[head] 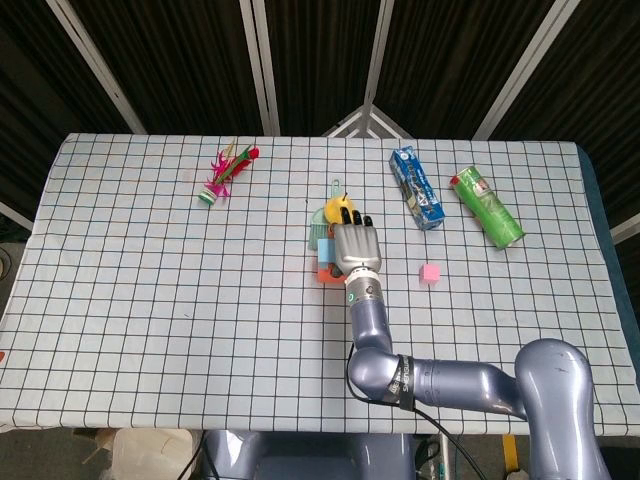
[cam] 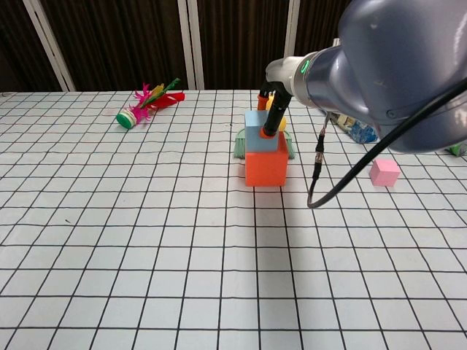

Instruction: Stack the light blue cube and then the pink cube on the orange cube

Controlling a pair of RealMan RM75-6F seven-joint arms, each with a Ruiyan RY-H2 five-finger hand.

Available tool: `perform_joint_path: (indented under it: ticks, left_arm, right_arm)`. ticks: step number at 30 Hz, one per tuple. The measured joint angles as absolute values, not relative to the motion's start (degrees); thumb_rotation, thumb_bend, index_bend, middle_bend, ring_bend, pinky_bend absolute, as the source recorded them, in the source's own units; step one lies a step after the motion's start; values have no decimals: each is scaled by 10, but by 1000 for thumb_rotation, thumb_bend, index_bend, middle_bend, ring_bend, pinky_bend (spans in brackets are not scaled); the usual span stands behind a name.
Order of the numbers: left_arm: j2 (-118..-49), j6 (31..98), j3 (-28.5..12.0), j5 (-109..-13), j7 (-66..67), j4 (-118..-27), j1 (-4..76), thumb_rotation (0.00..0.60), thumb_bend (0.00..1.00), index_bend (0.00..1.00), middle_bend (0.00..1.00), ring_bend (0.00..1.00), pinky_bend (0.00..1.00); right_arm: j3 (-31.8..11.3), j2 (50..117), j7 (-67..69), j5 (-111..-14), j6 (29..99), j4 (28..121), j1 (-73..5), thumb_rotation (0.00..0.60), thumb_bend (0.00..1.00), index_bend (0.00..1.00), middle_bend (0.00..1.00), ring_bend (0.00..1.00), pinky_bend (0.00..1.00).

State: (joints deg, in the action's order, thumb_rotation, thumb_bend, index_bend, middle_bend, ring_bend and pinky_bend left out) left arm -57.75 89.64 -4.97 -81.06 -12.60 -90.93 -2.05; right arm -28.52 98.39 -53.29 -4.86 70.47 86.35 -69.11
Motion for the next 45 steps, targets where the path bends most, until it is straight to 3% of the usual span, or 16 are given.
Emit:
perform_joint_path:
  ticks: [9, 17, 31, 39, 45]
  left_arm:
    - [-577, 894, -51, -808, -127, -909, -20, 600, 156, 105, 0, 0, 0]
    - [-577, 893, -50, -808, -124, -910, -20, 600, 156, 106, 0, 0, 0]
    - [-578, 892, -50, -807, -116, -913, -19, 600, 156, 110, 0, 0, 0]
    - [-578, 893, -51, -807, -116, -914, -19, 600, 156, 119, 0, 0, 0]
    - [-578, 893, -50, -809, -116, -914, -19, 600, 156, 119, 0, 0, 0]
  right_arm:
    - [-286, 987, -532, -49, 698, 857, -692, 600, 518, 493, 57, 24, 92]
    - [-284, 979, -537, -44, 692, 863, -688, 600, 518, 327, 57, 24, 92]
    - [-282, 965, -535, -40, 686, 877, -683, 600, 518, 290, 57, 25, 92]
    - [-278, 956, -545, -30, 679, 890, -684, 600, 518, 185, 57, 24, 92]
    - [-274, 944, -558, -12, 673, 903, -688, 600, 517, 176, 57, 24, 92]
